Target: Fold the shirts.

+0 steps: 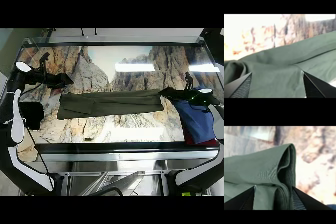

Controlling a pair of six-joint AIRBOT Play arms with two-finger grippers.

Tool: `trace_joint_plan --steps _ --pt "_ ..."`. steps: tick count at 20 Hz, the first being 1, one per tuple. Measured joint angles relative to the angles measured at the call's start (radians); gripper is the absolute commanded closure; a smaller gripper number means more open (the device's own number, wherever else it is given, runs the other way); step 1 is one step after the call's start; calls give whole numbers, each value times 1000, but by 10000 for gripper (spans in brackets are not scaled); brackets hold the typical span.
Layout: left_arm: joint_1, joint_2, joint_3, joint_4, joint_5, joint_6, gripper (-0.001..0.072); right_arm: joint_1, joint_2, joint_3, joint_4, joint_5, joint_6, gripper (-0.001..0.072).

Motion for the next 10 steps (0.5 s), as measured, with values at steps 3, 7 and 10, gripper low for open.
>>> trace_joint_plan --steps 3,7,10 --pt "-8 -8 82 0 -61 -27 12 18 -30 26 -47 13 24 189" --pt "-43 -12 130 -3 -108 -50 357 41 -74 39 -45 27 28 254" --pt "-90 -13 142 -3 -123 -57 593 48 -103 40 -50 44 31 646"
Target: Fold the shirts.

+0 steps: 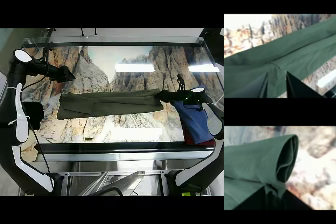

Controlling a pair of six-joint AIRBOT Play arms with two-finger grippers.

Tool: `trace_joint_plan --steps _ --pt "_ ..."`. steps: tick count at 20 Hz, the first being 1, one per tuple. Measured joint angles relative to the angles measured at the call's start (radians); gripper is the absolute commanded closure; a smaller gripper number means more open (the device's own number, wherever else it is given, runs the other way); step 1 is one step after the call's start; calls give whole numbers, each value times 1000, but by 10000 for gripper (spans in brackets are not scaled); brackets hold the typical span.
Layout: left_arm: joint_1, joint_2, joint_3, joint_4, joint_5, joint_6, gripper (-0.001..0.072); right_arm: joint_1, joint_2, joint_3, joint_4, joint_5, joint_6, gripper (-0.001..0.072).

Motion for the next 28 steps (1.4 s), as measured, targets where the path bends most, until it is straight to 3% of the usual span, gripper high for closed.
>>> trace_joint_plan --steps 1,2,6,11,16,22,28 --pt "-20 0 1 0 -7 -2 666 1 -5 2 3 17 0 676" --pt "-45 -1 -1 0 -12 -2 692 2 -6 7 8 34 -4 695" --pt "-169 -2 -88 0 28 -11 692 2 16 71 68 134 -19 695" --pt "-378 -45 -258 -2 292 -41 693 0 107 216 156 286 39 695" --pt "-567 -232 -129 -5 444 -140 693 0 217 317 215 418 154 695" --pt "-692 -380 60 -44 455 -230 693 0 293 340 238 461 205 696" --pt "-624 -277 59 -162 291 -184 693 11 288 341 245 467 228 695"
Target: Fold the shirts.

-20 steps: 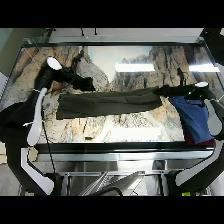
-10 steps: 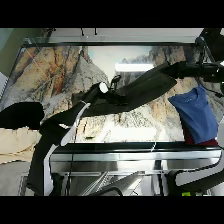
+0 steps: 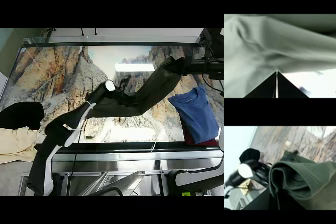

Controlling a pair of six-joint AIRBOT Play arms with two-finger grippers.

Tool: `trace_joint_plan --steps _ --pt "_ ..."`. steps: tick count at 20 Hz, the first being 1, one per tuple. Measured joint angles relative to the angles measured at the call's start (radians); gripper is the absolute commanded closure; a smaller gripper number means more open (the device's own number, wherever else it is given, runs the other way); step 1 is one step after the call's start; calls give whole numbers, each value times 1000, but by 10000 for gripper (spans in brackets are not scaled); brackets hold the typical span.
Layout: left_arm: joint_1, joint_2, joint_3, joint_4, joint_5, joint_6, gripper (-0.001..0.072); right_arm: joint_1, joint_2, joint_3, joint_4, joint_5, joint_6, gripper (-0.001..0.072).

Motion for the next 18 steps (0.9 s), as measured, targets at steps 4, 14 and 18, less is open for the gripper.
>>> trace_joint_plan --steps 4,14,18 --pt "201 227 0 -35 -195 52 693 85 -17 0 -3 -24 0 695" --pt "672 594 0 -55 -421 74 692 624 -214 0 -19 -435 -4 424" --pt "721 633 0 -56 -435 75 692 786 -309 0 32 -586 -54 208"
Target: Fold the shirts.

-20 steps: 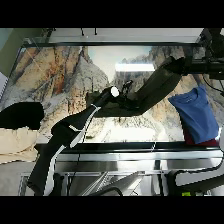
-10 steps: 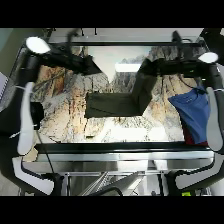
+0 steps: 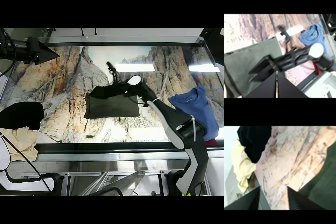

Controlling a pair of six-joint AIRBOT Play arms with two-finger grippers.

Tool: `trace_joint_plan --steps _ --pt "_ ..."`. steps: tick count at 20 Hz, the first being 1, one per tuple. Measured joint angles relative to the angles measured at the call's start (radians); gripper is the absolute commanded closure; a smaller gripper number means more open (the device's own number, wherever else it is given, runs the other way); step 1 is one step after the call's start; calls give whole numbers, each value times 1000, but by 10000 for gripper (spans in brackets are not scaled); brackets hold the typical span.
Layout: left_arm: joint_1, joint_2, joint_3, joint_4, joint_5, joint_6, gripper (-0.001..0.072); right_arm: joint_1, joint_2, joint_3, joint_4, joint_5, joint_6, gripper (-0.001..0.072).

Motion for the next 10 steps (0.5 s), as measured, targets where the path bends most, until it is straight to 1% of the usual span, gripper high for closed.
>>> trace_joint_plan --steps 2,5,7,10 --pt "5 6 0 1 -5 0 693 12 -6 0 8 -21 -11 211" --pt "7 12 0 1 -8 3 693 -52 33 0 13 31 -9 211" --pt "7 13 0 3 -11 3 692 -137 69 0 -24 87 33 211" --pt "7 14 0 3 -19 2 692 -302 113 0 -145 207 130 211"
